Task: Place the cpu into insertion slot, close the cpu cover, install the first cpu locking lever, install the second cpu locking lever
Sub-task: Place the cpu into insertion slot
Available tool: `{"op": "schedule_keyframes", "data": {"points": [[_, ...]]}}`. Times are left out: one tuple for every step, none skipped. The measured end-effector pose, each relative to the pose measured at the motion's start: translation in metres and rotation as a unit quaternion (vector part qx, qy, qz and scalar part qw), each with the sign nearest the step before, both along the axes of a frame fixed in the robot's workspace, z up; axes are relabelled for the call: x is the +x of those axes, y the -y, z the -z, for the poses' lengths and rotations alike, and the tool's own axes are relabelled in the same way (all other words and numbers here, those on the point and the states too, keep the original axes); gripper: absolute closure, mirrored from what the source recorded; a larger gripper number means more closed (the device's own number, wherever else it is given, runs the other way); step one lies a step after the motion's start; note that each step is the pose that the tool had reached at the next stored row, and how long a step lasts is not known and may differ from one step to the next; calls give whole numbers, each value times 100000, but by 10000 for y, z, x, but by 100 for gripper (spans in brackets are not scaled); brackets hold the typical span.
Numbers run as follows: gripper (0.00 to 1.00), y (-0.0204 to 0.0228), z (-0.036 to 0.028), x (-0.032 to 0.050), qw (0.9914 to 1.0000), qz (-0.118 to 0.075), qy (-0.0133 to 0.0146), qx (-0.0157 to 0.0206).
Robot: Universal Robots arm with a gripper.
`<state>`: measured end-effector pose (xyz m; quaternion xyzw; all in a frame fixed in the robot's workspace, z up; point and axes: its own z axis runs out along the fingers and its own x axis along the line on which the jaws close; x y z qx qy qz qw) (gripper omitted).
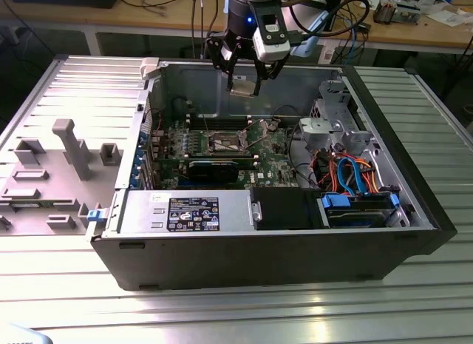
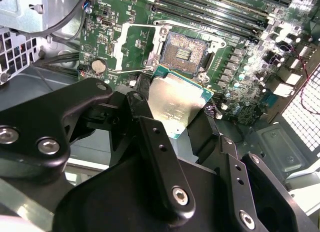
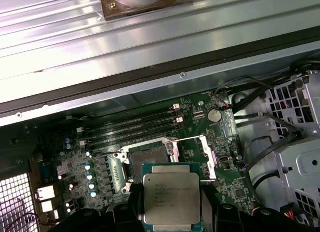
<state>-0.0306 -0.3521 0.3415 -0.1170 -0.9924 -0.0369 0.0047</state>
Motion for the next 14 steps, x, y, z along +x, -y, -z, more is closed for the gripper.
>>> {"op": "schedule_keyframes", "data": {"points": [[45, 0, 0, 0, 100000, 69, 2, 0], [45, 0, 0, 0, 100000, 117, 3, 1], [45, 0, 0, 0, 100000, 153, 3, 1], [45, 0, 0, 0, 100000, 217, 2, 1], [45, 0, 0, 0, 100000, 247, 3, 0], [45, 0, 0, 0, 100000, 295, 2, 0], [45, 0, 0, 0, 99999, 332, 4, 2], [45, 0, 0, 0, 99999, 372, 3, -1], [45, 0, 0, 0, 99999, 419, 1, 0], [45, 0, 0, 0, 99999, 453, 4, 0], [45, 0, 0, 0, 99999, 501, 2, 3], [45, 0, 0, 0, 99999, 542, 2, 2], [45, 0, 0, 0, 99998, 586, 1, 0], [45, 0, 0, 0, 99998, 624, 2, 0]]}}
